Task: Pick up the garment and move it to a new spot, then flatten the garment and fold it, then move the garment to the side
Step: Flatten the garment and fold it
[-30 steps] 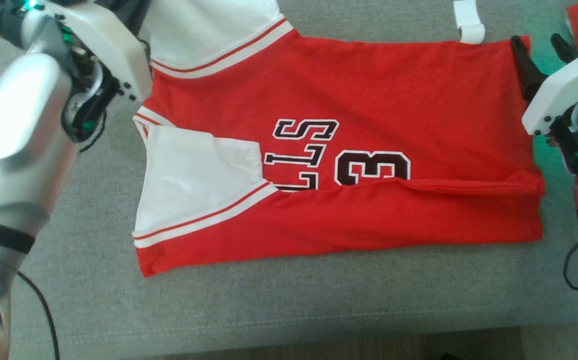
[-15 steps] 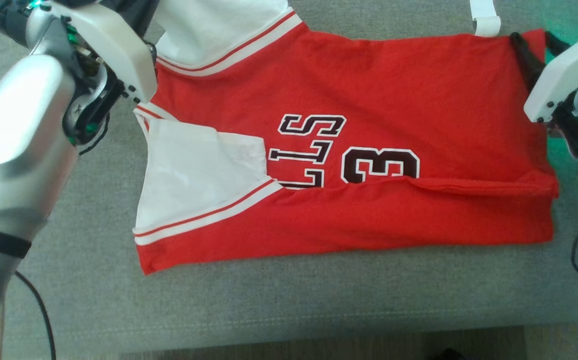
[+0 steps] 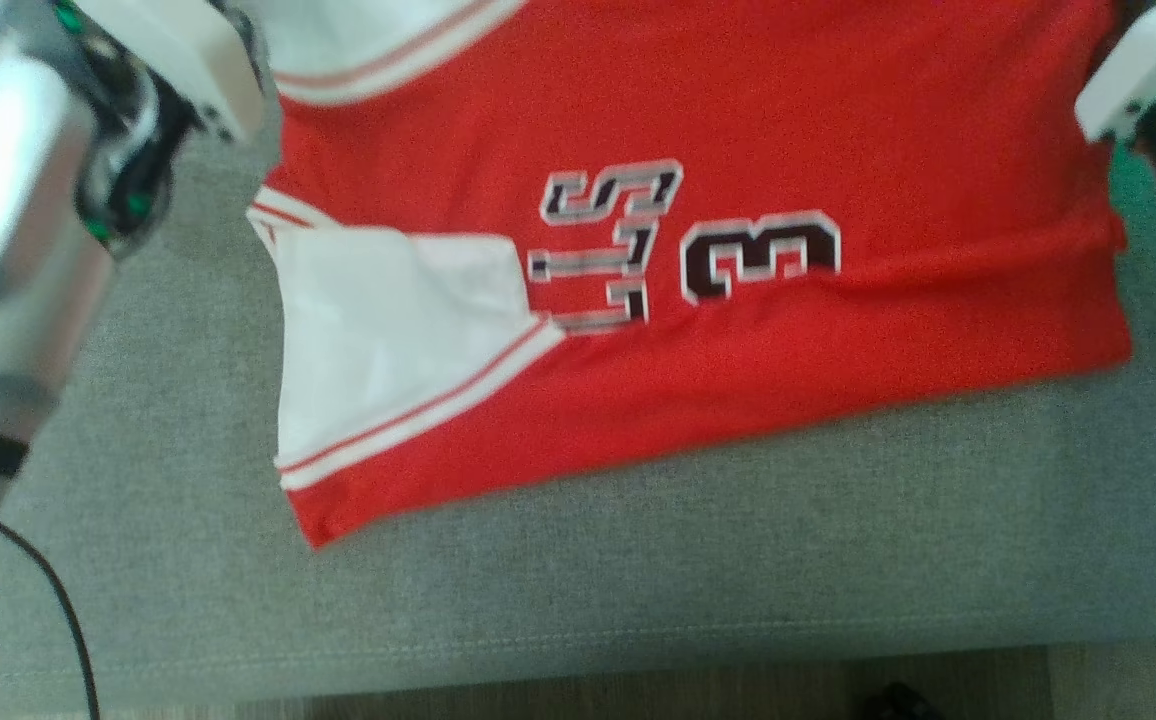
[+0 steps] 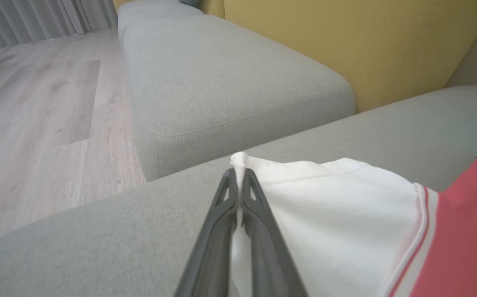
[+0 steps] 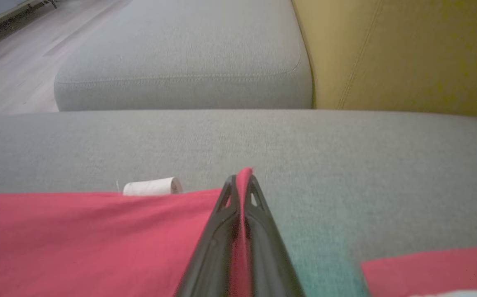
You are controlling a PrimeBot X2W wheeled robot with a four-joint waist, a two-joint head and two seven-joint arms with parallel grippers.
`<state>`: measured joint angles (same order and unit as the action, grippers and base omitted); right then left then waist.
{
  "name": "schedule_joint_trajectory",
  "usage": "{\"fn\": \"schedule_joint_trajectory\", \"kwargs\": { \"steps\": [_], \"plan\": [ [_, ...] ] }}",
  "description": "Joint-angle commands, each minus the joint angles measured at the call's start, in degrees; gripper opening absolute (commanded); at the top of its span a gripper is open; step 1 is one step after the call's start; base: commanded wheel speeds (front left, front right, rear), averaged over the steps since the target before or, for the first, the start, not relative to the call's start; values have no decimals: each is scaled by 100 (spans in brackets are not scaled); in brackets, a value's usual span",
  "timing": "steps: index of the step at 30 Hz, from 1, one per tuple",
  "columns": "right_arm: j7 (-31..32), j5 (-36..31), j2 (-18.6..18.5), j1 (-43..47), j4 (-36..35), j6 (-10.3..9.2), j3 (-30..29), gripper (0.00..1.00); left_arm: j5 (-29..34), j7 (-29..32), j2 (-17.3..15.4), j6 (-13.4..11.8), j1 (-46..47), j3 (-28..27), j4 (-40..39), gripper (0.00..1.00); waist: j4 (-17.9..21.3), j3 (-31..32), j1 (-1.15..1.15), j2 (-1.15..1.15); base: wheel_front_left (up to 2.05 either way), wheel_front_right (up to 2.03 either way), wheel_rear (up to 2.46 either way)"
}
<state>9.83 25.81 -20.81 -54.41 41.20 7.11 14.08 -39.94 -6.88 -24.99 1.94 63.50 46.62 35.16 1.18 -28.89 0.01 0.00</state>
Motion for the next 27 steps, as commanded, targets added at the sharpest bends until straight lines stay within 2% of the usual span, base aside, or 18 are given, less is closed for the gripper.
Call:
{"fn": "schedule_joint_trajectory", "kwargs": {
  "steps": [1, 7, 15, 20, 27],
  "plan": [
    [-120, -53, -92, -184, -111, 37, 31, 0, 43, -107, -281, -64, 456, -336, -62, 0, 2, -41, -1, 0, 0, 0, 0],
    [-528, -219, -37, -897, 184, 37, 41, 0, 160, -338, -199, -81, 971, -406, 322, 0, -8, -197, -1, 0, 0, 0, 0],
    [-930, -474, 141, -1680, 837, 37, -7, 0, 312, -634, 89, -59, 1636, -450, 1016, 0, -48, -377, -1, 0, 0, 0, 0],
    [-1167, -415, 220, -1596, 1208, 37, 212, 0, 427, -777, 268, 79, 1536, -391, 1322, 0, -92, -290, -1, 0, 0, 0, 0],
    [-1459, -19, 79, -1100, 1288, 37, 559, 0, 596, -809, 125, 199, 858, -397, 993, 0, -165, 87, -1, 0, 0, 0, 0]
  ]
}}
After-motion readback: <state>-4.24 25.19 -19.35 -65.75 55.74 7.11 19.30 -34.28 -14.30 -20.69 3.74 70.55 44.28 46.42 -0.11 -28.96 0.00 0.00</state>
